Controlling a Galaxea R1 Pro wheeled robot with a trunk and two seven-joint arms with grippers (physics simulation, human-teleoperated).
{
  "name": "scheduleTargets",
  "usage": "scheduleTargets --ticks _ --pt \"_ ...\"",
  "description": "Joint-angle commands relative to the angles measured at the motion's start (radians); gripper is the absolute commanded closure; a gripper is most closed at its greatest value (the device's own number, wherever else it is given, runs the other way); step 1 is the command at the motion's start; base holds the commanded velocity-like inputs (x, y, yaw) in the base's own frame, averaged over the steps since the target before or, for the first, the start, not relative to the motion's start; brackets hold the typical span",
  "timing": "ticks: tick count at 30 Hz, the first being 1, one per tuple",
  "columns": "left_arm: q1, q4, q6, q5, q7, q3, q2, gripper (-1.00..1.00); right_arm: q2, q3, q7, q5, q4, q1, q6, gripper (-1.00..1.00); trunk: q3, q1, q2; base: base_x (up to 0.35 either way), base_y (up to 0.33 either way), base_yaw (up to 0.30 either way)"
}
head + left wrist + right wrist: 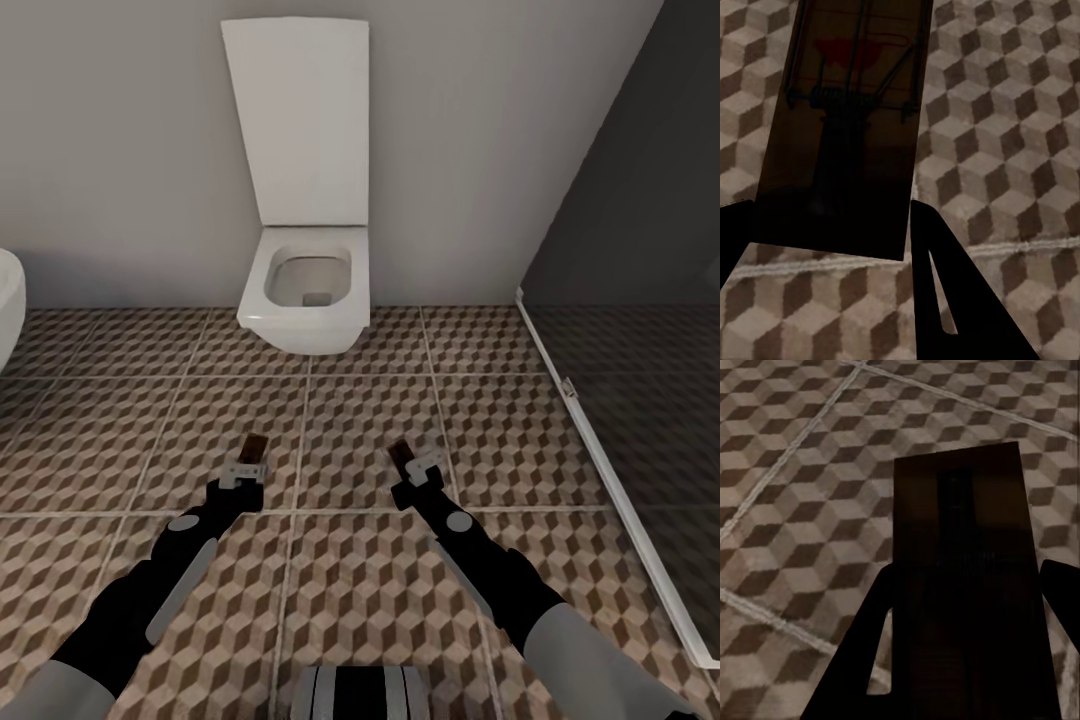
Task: Take the four mousetraps from the cabinet in the bathroom and place them on the bathroom floor. Make sure all four end up on the same floor surface, and ensure that at least two of them are either under or directly next to the same bathroom sink.
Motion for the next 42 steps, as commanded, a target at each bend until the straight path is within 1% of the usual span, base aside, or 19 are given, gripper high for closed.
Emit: scheduleTargets --ticks 1,4,11,24,42 --pt "-0.001 -0.002 0.004 0.006 0.012 -0.004 0.001 1.00 -0.006 0.005 -0.004 -0.011 -0.002 -0.001 0.005 1.00 -0.006 0.004 -0.008 0.000 0.000 0.000" --pt "-0.001 -0.001 0.004 0.006 0.012 -0.006 0.001 1.00 -0.011 0.005 -0.004 -0.012 -0.002 -0.001 0.004 1.00 -0.020 0.015 -0.029 0.000 0.000 0.000" --pt "-0.001 -0.002 0.004 0.006 0.012 -0.007 0.001 1.00 -0.013 0.005 -0.004 -0.012 -0.002 -0.001 0.004 1.00 -0.053 0.042 -0.078 0.000 0.000 0.000" --pt "-0.001 0.000 0.003 0.007 0.010 -0.007 0.001 1.00 -0.013 0.007 -0.004 -0.012 -0.002 -0.001 0.004 1.00 -0.073 0.042 -0.078 0.012 0.000 0.000" --pt "-0.001 0.010 0.004 0.008 0.010 -0.004 0.002 1.00 -0.013 0.008 -0.004 -0.011 -0.002 -0.001 0.002 1.00 -0.077 0.042 -0.078 0.299 0.032 0.000"
